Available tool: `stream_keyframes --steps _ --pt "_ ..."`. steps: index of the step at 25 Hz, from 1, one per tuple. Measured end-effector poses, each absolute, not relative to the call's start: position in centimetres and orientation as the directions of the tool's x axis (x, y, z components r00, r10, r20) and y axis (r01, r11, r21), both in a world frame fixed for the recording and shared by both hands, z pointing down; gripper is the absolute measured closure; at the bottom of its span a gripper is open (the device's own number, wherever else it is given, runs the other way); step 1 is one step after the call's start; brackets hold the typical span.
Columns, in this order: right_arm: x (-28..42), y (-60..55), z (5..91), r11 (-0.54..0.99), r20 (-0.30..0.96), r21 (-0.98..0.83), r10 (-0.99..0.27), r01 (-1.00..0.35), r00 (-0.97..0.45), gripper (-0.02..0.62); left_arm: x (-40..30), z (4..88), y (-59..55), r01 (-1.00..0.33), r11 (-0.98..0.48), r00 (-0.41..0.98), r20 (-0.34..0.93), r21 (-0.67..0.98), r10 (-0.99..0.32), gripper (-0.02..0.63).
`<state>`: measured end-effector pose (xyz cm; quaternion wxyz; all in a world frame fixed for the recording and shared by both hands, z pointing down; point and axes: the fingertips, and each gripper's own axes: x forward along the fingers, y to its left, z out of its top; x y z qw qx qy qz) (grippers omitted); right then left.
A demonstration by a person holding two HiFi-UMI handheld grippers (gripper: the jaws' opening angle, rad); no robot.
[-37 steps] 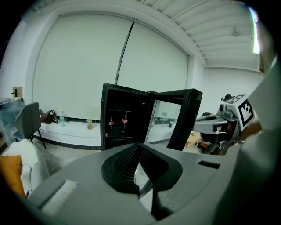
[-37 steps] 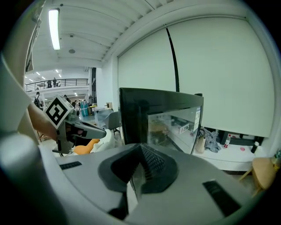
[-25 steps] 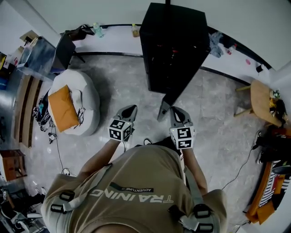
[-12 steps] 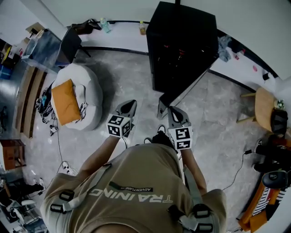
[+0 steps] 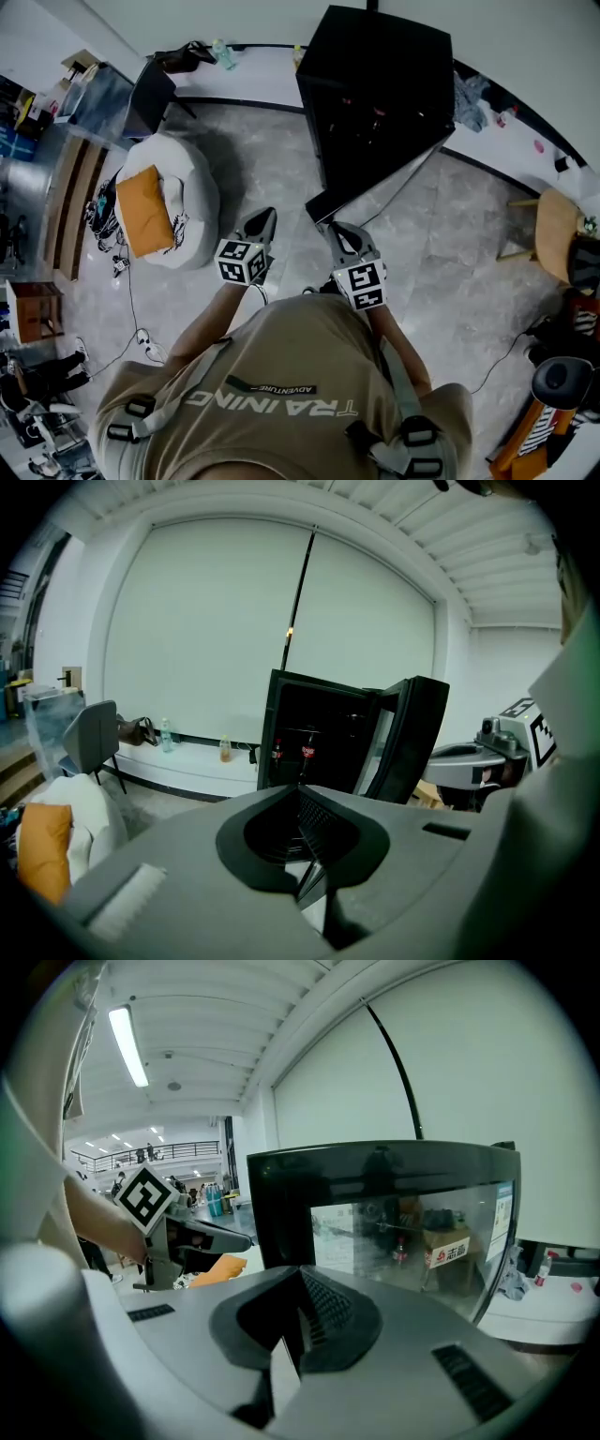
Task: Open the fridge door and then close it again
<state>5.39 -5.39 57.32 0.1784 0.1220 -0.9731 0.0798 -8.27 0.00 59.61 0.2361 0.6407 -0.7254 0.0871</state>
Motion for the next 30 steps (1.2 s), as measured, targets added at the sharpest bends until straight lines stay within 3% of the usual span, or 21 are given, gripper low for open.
stream_keyframes --steps 16,30 --pt "0.0 -7.6 57.6 0.986 0.347 -0.131 -0.055 -0.107 -0.936 0.599 -11.6 58.9 -1.5 -0.941 0.29 -0.196 0.419 0.174 -0.887 0.606" --pt "-5.1 -11.2 58.2 0.969 0.393 -0.097 -0.174 -0.229 -0.903 0.599 -19.1 59.0 -2.8 -0.954 0.24 -0.148 0.413 0.18 -0.899 0.606"
